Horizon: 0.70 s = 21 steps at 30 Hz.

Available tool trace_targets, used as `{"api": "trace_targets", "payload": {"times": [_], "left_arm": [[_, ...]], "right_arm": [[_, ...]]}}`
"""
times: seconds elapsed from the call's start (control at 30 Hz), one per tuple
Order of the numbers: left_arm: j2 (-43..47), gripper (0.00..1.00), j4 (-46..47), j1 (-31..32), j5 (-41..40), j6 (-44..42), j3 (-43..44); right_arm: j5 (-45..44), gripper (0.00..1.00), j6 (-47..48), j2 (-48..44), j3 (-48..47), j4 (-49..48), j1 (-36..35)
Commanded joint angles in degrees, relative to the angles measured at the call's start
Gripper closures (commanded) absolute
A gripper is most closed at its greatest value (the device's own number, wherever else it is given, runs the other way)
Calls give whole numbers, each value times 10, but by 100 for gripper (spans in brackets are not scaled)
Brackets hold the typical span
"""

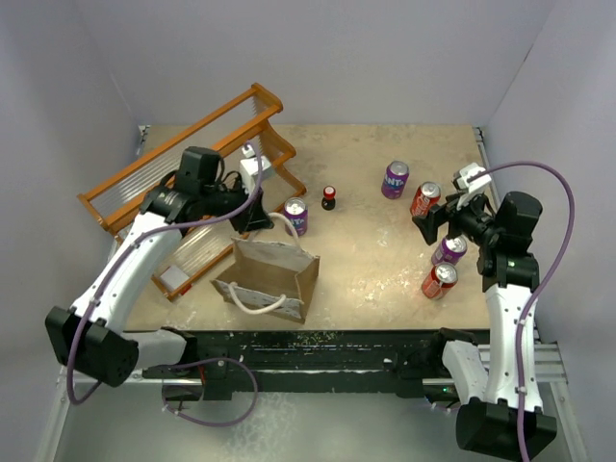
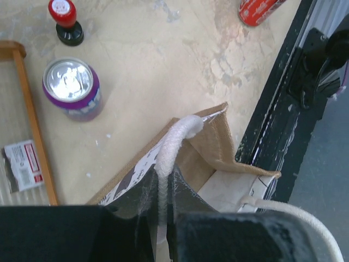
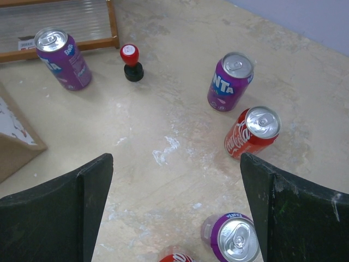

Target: Place the beverage into the canvas bag

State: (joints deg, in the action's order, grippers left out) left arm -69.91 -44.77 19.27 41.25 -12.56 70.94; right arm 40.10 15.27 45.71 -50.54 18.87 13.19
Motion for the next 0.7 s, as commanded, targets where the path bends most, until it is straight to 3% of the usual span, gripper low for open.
{"api": "trace_targets", "payload": {"times": [0.0,0.23,0.4,0.53,0.67], "left_arm": [[-61,100,85,18,16,91,58],[-98,98,116,24,2,128,89],[-90,84,73,24,-21,100,73],[-77,78,67,24,-63,80,36],[-49,61,75,23,-75,53,11]], "right_arm": [[14,0,13,27,-10,-24,1],[-4,0,26,66,-26,-40,-12],[-18,0,26,100,-31,-73,-49],[-78,0,23,149,-54,-116,-138],[-104,0,5,205,-67,-179,-212]]}}
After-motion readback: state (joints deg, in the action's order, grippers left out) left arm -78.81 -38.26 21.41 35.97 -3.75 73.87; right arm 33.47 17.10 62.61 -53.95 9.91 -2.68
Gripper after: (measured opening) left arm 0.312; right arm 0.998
